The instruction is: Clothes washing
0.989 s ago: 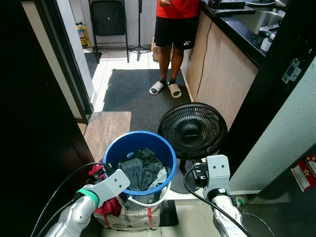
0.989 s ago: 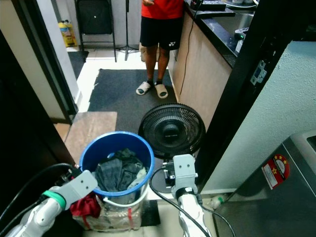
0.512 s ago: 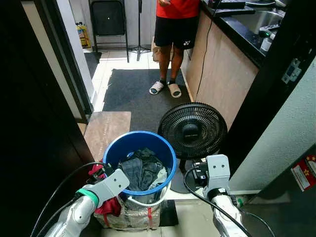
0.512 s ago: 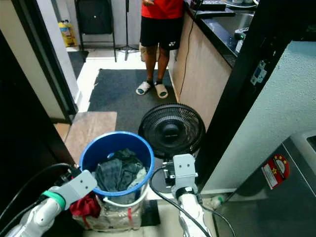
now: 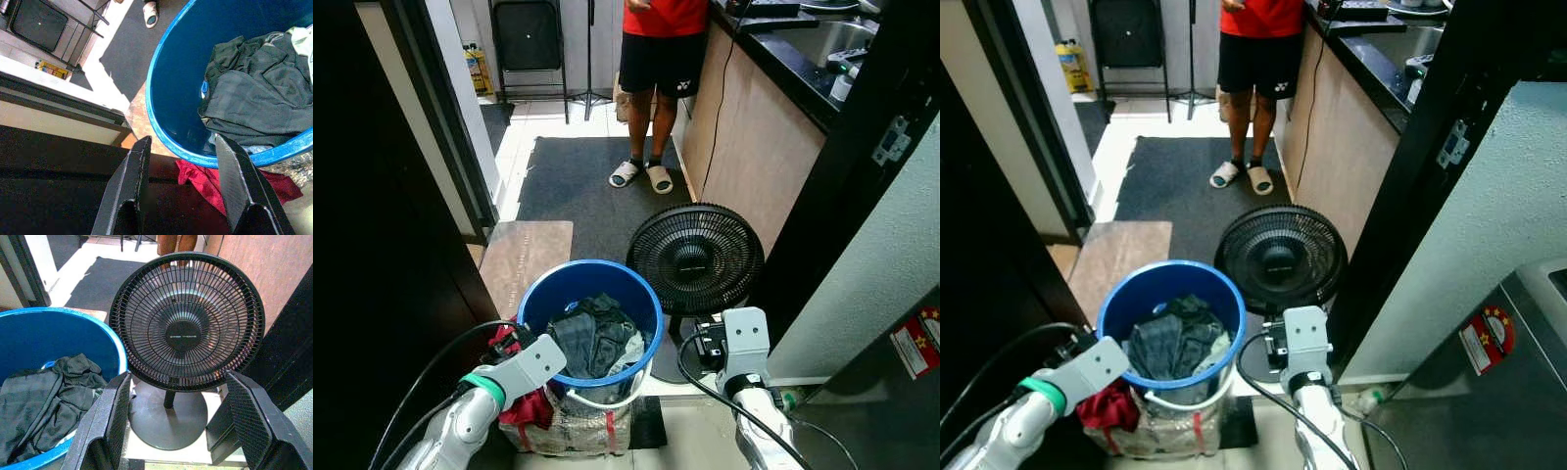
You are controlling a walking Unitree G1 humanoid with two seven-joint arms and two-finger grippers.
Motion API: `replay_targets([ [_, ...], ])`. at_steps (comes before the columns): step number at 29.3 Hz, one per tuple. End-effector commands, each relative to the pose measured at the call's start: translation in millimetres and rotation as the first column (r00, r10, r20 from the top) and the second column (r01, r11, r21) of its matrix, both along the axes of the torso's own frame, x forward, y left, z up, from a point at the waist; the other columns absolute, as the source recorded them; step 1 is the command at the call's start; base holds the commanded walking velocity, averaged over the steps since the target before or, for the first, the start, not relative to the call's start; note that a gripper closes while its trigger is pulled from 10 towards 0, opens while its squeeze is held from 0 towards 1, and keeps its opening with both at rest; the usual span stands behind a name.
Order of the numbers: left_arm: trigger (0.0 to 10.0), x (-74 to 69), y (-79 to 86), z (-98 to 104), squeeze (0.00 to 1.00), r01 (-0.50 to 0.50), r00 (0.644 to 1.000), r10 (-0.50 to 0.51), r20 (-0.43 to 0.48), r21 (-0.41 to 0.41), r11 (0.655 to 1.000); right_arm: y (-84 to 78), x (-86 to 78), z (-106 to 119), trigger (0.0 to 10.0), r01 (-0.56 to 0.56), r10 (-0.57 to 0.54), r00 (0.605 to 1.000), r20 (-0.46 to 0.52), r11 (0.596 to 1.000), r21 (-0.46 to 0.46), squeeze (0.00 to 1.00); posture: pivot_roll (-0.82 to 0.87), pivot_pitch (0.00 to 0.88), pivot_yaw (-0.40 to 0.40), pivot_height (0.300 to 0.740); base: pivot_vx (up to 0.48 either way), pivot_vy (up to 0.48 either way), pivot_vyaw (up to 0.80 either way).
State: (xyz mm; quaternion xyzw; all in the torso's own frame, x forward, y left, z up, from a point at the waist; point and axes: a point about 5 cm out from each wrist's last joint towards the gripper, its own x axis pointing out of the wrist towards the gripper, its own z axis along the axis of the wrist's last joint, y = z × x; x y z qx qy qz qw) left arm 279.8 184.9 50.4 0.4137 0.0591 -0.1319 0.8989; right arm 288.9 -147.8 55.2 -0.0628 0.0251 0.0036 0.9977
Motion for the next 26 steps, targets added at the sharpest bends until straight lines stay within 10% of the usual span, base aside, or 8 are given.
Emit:
replay_targets([
  [1, 10.0, -4.2, 3.4, -4.3, 0.00, -0.005, 1.000, 0.005, -0.021, -0.001, 1.000, 0.9, -3.0, -4.4, 10.0, 0.006, -0.006, 1.000, -0.022, 1.000, 0.003, 0.00, 0.00, 0.052, 0.074, 0.740, 0.000, 0.000, 0.00],
  [26, 10.0, -2.5, 5.6, -3.4, 0.00, -0.006, 1.000, 0.006, -0.023, -0.001, 1.000, 3.0, -3.5, -5.4, 10.0, 0.010, -0.010, 1.000, -0.024, 1.000, 0.009, 0.00, 0.00, 0.053, 0.082, 0.740, 0.000, 0.000, 0.00],
])
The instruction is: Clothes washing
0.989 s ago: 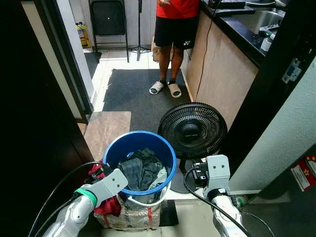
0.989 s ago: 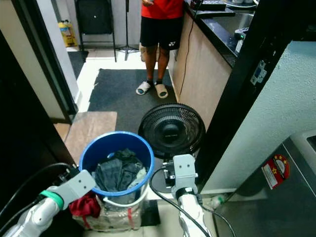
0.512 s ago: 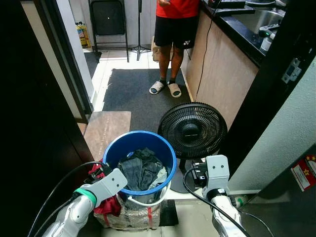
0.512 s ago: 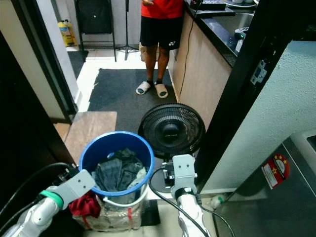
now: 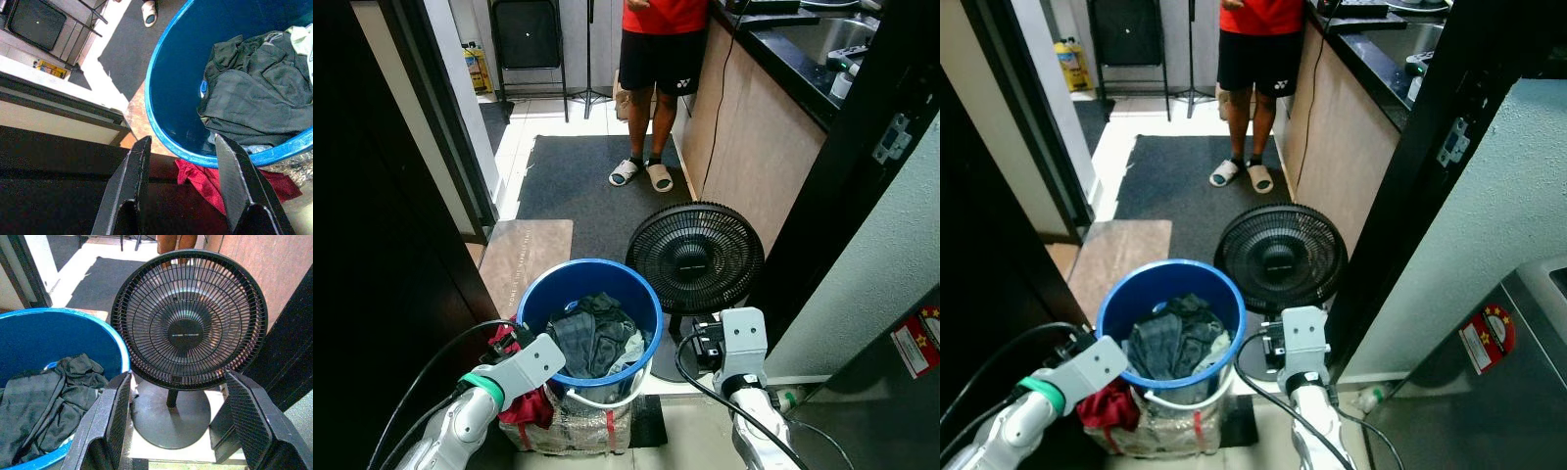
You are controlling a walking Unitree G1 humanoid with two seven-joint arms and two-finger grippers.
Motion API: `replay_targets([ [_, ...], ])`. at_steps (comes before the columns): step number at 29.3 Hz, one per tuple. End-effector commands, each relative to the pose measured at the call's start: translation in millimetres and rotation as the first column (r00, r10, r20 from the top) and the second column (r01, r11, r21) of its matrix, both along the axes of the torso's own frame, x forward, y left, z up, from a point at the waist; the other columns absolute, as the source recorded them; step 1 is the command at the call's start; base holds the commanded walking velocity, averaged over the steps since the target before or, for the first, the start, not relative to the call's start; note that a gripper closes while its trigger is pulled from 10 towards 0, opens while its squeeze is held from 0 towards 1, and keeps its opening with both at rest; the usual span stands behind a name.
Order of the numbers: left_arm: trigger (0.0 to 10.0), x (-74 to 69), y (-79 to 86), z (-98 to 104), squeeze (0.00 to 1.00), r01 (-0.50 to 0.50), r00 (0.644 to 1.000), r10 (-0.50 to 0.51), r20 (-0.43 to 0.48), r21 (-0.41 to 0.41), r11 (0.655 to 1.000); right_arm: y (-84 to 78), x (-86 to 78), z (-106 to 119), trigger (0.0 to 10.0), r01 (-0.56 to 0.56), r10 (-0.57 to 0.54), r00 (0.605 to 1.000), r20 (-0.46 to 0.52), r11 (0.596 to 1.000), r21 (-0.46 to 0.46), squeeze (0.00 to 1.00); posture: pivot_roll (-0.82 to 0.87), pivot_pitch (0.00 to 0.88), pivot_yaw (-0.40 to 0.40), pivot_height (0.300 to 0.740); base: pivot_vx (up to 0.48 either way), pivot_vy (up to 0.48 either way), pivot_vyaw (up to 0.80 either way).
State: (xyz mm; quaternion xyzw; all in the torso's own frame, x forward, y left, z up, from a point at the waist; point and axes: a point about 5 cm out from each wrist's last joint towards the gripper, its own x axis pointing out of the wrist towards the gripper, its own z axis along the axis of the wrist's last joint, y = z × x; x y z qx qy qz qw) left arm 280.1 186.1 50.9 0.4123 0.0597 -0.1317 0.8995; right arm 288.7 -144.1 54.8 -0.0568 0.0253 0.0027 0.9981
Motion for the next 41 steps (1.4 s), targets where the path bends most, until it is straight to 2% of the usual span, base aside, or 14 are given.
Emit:
replay_targets([
  [1, 10.0, -2.8, 4.5, -3.9, 0.00, -0.005, 1.000, 0.005, -0.022, 0.002, 1.000, -1.1, -3.9, -5.4, 10.0, 0.008, -0.008, 1.000, -0.024, 1.000, -0.004, 0.00, -0.01, 0.054, 0.084, 0.740, 0.000, 0.000, 0.00],
  [41, 10.0, -3.0, 4.5, -4.4, 0.00, -0.005, 1.000, 0.005, -0.023, 0.002, 1.000, -1.3, -2.0, -4.2, 10.0, 0.002, -0.002, 1.000, -0.022, 1.000, -0.010, 0.00, -0.01, 0.046, 0.080, 0.740, 0.000, 0.000, 0.00],
])
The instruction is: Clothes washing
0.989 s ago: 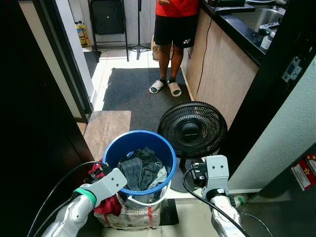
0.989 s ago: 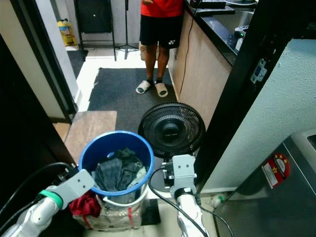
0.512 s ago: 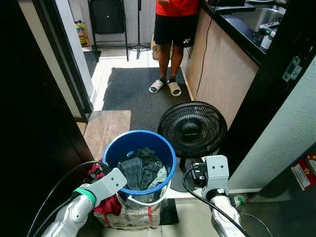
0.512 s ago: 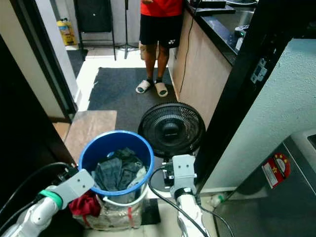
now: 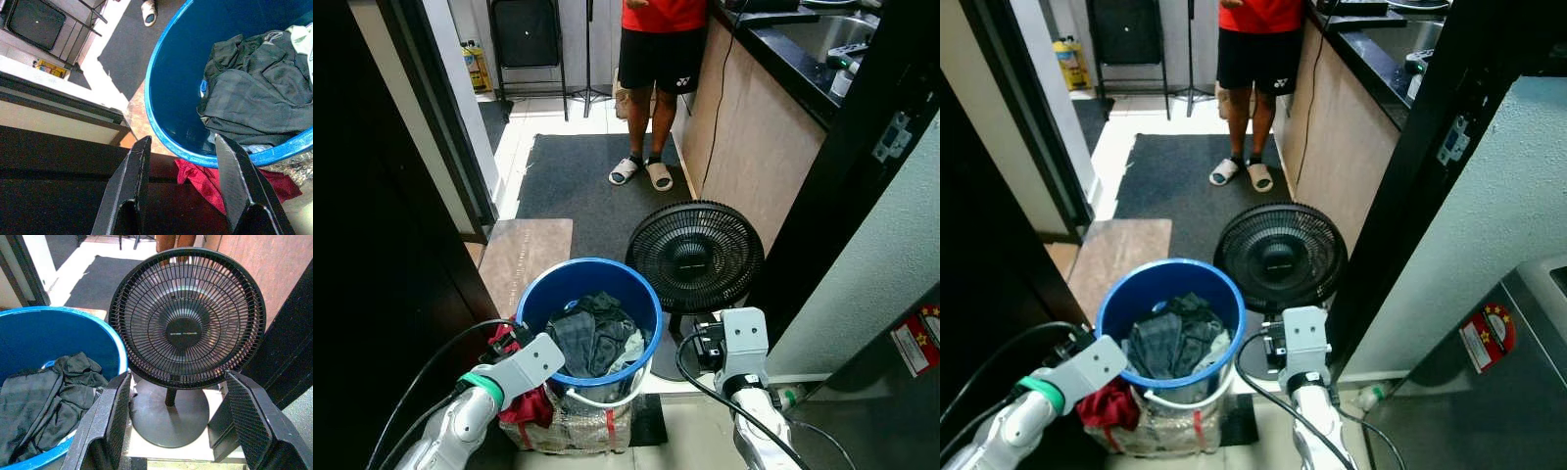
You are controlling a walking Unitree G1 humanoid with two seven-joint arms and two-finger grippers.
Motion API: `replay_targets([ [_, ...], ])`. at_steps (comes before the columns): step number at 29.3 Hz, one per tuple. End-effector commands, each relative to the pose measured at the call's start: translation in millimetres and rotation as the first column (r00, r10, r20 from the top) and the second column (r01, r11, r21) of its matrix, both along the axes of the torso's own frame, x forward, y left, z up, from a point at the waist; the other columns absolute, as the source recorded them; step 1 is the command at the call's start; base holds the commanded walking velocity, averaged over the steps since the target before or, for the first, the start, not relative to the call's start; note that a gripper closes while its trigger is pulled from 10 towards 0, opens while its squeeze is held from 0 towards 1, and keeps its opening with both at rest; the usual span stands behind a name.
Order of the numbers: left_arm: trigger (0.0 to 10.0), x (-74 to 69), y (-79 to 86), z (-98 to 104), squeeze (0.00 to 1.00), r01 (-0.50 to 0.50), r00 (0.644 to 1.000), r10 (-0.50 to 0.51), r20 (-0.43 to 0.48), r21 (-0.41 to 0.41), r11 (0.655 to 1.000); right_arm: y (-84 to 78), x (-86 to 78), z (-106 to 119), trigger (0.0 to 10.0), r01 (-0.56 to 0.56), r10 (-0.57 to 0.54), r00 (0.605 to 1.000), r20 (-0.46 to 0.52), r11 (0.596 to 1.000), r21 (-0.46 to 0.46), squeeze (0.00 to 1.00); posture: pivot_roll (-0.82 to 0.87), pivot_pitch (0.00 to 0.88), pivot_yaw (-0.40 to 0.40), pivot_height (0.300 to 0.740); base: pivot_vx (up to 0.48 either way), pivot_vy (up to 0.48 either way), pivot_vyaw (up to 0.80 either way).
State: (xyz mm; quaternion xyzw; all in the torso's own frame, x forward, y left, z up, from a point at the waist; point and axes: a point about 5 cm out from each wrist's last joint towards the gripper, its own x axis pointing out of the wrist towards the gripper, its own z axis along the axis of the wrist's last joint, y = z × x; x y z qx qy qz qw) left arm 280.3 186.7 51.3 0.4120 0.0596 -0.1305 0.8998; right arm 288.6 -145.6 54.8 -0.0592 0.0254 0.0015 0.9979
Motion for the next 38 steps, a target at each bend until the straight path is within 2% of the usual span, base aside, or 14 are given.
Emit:
replay_targets([
  [1, 10.0, -3.2, 3.8, -4.8, 0.00, -0.002, 1.000, 0.002, -0.024, 0.003, 1.000, 0.3, -2.0, -4.2, 10.0, 0.000, 0.000, 1.000, -0.022, 1.000, -0.005, 0.00, -0.01, 0.046, 0.080, 0.740, 0.000, 0.000, 0.00],
  [30, 10.0, -4.4, 3.4, -4.3, 0.00, -0.001, 1.000, 0.001, -0.022, 0.002, 1.000, -1.8, -3.5, -5.4, 10.0, 0.004, -0.004, 1.000, -0.027, 1.000, -0.009, 0.00, -0.01, 0.053, 0.076, 0.740, 0.000, 0.000, 0.00],
  [38, 10.0, -4.5, 3.4, -4.2, 0.00, -0.001, 1.000, 0.001, -0.022, 0.002, 1.000, 2.4, -1.4, -4.9, 10.0, -0.010, 0.010, 1.000, -0.028, 1.000, -0.007, 0.00, 0.00, 0.057, 0.065, 0.740, 0.000, 0.000, 0.00],
])
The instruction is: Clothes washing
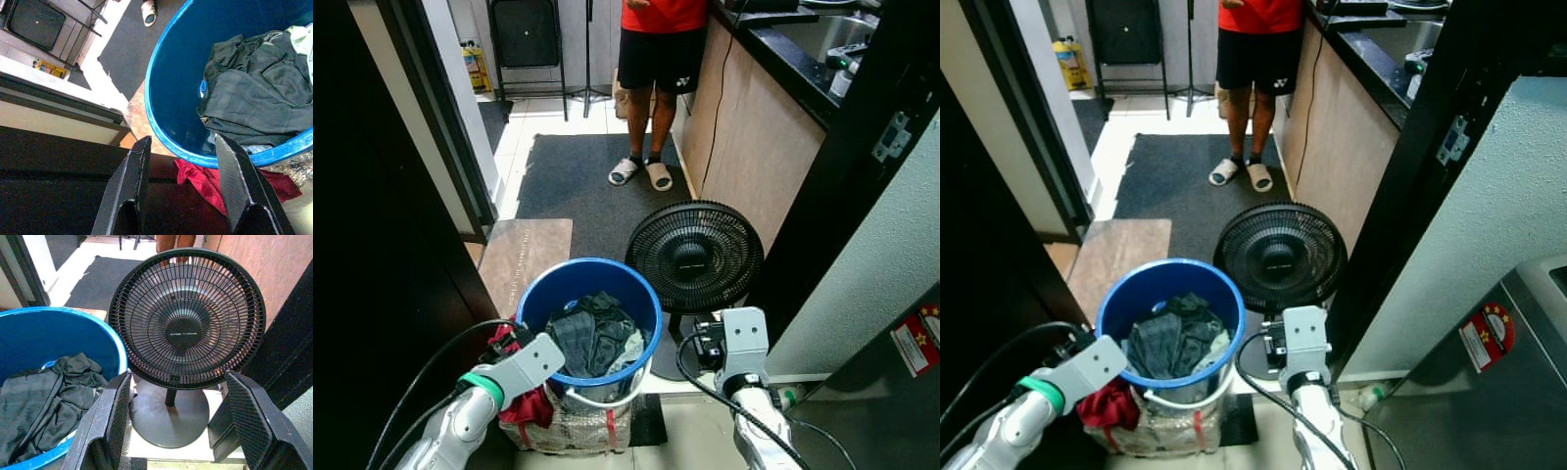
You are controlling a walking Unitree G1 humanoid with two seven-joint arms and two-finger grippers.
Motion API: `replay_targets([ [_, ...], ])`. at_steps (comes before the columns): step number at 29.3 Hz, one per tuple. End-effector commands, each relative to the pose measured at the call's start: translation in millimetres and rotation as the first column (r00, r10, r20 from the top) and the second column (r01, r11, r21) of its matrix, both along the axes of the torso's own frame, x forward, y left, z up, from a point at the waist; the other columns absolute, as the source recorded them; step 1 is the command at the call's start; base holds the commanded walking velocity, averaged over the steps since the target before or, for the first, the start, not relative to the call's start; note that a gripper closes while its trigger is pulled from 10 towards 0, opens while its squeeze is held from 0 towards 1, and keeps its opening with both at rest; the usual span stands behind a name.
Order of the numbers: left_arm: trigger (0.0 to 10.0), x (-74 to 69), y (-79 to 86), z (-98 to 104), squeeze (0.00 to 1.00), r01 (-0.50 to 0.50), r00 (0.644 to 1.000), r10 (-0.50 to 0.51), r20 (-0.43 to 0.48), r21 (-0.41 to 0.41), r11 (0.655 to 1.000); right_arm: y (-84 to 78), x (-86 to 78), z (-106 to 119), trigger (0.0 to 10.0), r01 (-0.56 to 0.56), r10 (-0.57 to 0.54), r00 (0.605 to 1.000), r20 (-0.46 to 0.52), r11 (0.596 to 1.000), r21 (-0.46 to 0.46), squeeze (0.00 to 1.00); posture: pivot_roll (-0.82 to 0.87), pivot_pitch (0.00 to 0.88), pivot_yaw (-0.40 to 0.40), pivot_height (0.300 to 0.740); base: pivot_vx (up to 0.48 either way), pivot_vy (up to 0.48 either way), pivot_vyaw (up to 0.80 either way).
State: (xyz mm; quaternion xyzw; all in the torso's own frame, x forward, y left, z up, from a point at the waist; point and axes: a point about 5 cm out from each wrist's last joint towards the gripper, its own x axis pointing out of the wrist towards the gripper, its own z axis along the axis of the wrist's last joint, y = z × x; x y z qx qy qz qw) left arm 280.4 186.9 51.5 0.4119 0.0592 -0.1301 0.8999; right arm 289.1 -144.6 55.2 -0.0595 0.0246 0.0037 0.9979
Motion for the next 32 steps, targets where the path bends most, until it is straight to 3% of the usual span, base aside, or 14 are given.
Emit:
replay_targets([
  [1, 10.0, -4.5, 3.2, -4.4, 0.00, 0.000, 1.000, 0.000, -0.023, 0.002, 1.000, 1.3, -1.9, -5.4, 10.0, -0.006, 0.006, 1.000, -0.030, 1.000, -0.007, 0.00, 0.00, 0.057, 0.065, 0.740, 0.000, 0.000, 0.00],
  [32, 10.0, -7.1, 2.7, -4.4, 0.00, 0.001, 1.000, -0.001, -0.021, 0.001, 1.000, 1.9, -1.3, -5.3, 10.0, -0.016, 0.016, 0.999, -0.032, 1.000, -0.010, 0.00, 0.01, 0.060, 0.057, 0.740, 0.000, 0.000, 0.00],
])
